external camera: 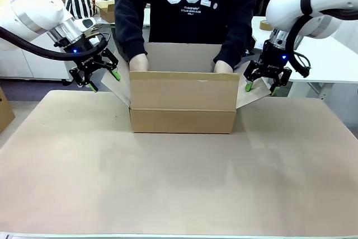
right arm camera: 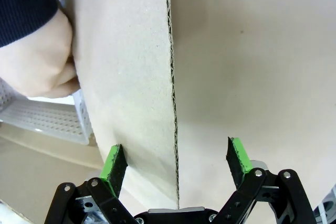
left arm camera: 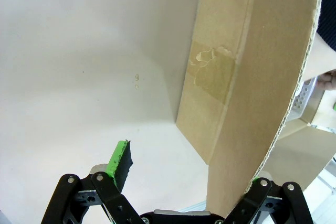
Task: Pack the gift set into the box.
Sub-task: Lift both hands away from the flaps of the Package Box.
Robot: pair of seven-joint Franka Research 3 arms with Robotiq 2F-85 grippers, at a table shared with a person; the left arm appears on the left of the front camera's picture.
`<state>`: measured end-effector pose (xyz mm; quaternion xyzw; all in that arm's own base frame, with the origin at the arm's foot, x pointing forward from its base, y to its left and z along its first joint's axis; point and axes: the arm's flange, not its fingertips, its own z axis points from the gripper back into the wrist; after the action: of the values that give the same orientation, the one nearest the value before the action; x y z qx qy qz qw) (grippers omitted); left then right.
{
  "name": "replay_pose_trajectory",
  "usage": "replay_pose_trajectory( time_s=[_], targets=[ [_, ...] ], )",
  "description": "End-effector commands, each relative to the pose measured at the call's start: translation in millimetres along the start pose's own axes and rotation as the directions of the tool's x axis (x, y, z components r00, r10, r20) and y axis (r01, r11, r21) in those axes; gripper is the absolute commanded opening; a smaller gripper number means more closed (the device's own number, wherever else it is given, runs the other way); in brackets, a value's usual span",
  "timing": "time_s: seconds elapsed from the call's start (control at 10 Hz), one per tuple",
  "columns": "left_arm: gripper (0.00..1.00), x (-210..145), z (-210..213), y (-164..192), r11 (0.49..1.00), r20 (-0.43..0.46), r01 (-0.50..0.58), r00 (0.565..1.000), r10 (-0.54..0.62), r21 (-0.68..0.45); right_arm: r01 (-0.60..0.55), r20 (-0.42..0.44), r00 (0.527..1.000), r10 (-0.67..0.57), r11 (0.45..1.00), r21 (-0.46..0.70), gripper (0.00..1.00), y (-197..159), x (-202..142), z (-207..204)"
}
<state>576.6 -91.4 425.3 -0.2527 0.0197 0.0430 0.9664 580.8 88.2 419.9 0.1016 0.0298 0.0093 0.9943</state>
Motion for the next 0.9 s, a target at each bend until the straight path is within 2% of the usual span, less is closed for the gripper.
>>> replay_pose_trajectory(
  time_s=[0.0, 0.8],
  targets=[
    [1.00, -1.2, 2.2, 0.9, 1.000, 0.005, -0.003, 1.000, 0.003, 0.015, 0.017, 0.010, 1.000, -0.016, 0.999, -0.027, 1.00, 2.7, 0.9, 3.9],
    [1.00, -1.2, 2.2, 0.9, 1.000, 0.005, -0.003, 1.000, 0.003, 0.015, 0.017, 0.010, 1.000, -0.016, 0.999, -0.027, 1.00, 2.7, 0.9, 3.9]
  ],
)
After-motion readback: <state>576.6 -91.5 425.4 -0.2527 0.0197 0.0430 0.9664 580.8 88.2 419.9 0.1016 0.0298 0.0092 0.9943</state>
